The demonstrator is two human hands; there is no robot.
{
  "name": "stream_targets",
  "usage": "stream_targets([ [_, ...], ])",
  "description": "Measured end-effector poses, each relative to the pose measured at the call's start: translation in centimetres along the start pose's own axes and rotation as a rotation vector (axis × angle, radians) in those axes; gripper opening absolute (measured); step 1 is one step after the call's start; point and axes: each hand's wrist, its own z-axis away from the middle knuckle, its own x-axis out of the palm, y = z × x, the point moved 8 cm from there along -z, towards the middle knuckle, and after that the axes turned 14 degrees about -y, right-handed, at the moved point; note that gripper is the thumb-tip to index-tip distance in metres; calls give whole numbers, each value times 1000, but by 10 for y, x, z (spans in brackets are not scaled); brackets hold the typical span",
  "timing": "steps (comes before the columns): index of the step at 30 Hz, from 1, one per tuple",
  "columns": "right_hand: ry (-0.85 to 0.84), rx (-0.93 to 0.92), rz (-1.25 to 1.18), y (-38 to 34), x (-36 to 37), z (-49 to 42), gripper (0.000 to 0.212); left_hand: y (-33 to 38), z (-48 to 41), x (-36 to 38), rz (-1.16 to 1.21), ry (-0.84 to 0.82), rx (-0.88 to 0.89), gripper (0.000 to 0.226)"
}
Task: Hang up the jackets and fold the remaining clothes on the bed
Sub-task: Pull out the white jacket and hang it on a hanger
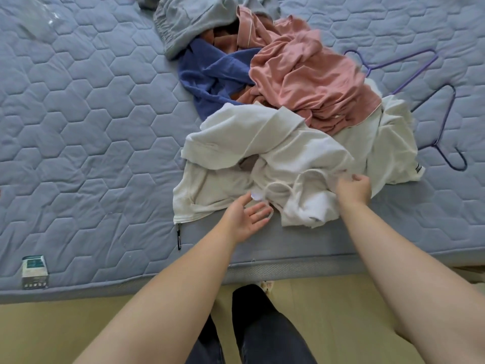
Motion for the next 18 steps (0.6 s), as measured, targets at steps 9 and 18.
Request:
stream_targets([
  [9,-319,-662,1155,5,81,37,86,0,-11,-18,-321,111,21,42],
  [18,229,-319,591,41,-3,16,94,-8,-22,-29,-589,116,-56,34],
])
